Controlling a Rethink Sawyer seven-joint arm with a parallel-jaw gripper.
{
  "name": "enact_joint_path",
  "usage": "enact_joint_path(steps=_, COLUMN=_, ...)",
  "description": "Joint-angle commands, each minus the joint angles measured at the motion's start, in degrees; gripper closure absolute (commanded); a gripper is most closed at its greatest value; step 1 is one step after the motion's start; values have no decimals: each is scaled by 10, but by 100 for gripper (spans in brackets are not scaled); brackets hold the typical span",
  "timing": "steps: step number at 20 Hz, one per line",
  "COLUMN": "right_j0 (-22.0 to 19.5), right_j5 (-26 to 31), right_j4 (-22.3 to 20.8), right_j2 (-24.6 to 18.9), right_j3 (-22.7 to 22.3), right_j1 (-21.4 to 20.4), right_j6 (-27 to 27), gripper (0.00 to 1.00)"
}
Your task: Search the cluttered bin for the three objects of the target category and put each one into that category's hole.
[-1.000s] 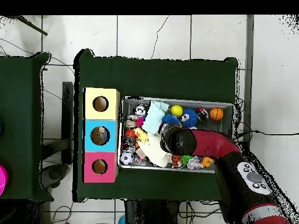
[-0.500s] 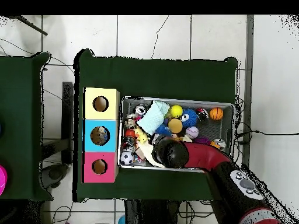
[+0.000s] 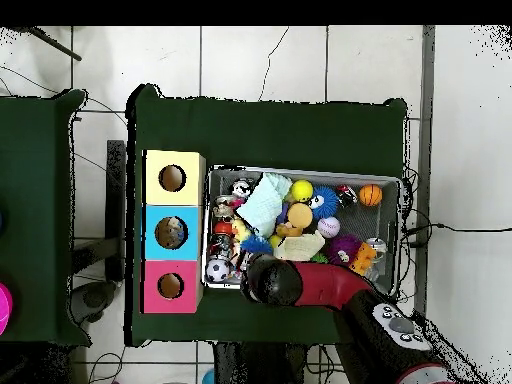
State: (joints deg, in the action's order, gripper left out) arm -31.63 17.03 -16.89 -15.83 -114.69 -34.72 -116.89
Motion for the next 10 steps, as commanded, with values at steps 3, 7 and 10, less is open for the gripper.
enact_joint_path(steps=3, right_j0=17, right_j5=-18, right_j4=35, right_j2=20, right_j3=-45, right_j1=-9, right_j6=-99, gripper=0)
enact_joint_path(steps=7, right_j0=0, right_j5=-4, right_j4=39, right_j2=16, right_j3=-52, right_j1=-23, right_j6=-80, gripper=0)
enact_joint_path(steps=10, right_j0=-12, right_j5=8, right_j4=40, right_j2=15, right_j3=-36, right_j1=-17, right_j6=-67, gripper=0)
